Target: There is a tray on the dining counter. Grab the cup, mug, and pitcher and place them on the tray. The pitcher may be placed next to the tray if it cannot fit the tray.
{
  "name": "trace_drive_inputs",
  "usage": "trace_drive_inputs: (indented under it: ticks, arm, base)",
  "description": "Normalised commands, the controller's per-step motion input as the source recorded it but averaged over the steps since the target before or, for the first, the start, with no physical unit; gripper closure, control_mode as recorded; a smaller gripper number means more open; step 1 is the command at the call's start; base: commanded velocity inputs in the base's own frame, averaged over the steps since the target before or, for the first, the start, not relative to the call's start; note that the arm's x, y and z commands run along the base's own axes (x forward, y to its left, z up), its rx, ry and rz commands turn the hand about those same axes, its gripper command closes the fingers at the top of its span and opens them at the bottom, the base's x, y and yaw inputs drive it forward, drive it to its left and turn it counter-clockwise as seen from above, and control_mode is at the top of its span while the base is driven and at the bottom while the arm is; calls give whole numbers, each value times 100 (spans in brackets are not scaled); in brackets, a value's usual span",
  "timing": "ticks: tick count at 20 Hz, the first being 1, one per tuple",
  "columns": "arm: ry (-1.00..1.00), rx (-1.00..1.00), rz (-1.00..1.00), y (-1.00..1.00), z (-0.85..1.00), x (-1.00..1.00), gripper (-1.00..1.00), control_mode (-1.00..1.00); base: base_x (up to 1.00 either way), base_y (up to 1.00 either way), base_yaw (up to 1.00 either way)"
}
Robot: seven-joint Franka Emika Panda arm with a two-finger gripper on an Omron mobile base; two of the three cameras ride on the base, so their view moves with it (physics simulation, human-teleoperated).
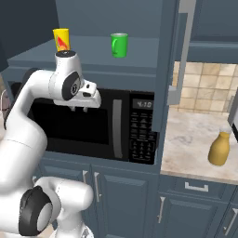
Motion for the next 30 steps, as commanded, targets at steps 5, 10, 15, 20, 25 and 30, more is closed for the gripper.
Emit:
trace_drive_inputs:
  ticks: [5, 10, 15, 20, 25, 30]
  arm:
    - [-8, 0, 0, 24, 9, -2, -100, -100]
    - [-22, 0, 0, 47, 47, -5, -100, -100]
    - [-26, 0, 0, 48, 63, -2, -100, -100]
    - [-29, 0, 0, 29, 64, 0, -100, -100]
    - [-26, 4, 0, 8, 51, 0, -100, -100]
    - [-24, 5, 0, 5, 42, 0, -100, -100]
  base:
    - [0, 0, 0]
    - [0, 0, 0]
    - [0, 0, 0]
    - [0, 0, 0]
    - [0, 0, 0]
    - [0, 0, 0]
